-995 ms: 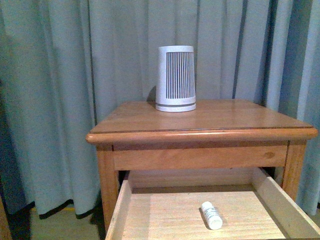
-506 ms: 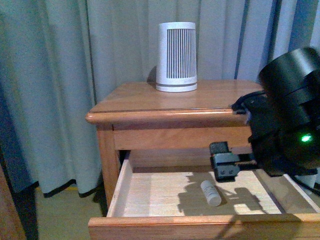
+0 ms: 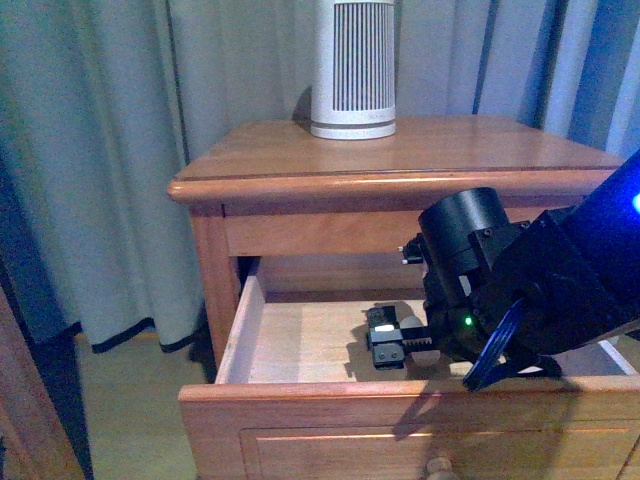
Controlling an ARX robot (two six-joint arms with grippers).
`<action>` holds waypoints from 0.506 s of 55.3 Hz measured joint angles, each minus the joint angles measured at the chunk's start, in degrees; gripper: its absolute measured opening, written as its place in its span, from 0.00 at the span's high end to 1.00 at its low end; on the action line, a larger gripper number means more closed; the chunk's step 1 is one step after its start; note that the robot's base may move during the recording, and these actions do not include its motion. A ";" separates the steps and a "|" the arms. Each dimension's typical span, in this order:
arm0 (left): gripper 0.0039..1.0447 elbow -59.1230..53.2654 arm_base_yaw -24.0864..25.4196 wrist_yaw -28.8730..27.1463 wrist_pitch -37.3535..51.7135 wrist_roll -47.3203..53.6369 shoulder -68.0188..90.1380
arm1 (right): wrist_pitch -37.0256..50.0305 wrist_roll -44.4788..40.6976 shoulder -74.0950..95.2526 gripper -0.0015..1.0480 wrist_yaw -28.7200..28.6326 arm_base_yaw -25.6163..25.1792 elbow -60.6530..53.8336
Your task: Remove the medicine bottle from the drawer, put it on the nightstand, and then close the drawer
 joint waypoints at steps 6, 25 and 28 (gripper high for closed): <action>0.06 0.00 0.00 0.00 0.00 0.00 0.00 | 0.76 0.35 1.60 0.07 0.24 0.17 0.94; 0.06 0.00 0.00 0.00 0.00 0.00 0.02 | 3.41 0.85 2.97 0.47 0.61 0.46 1.75; 0.06 0.00 0.00 0.00 0.00 0.00 0.02 | 3.50 0.96 2.80 0.53 0.72 0.52 1.44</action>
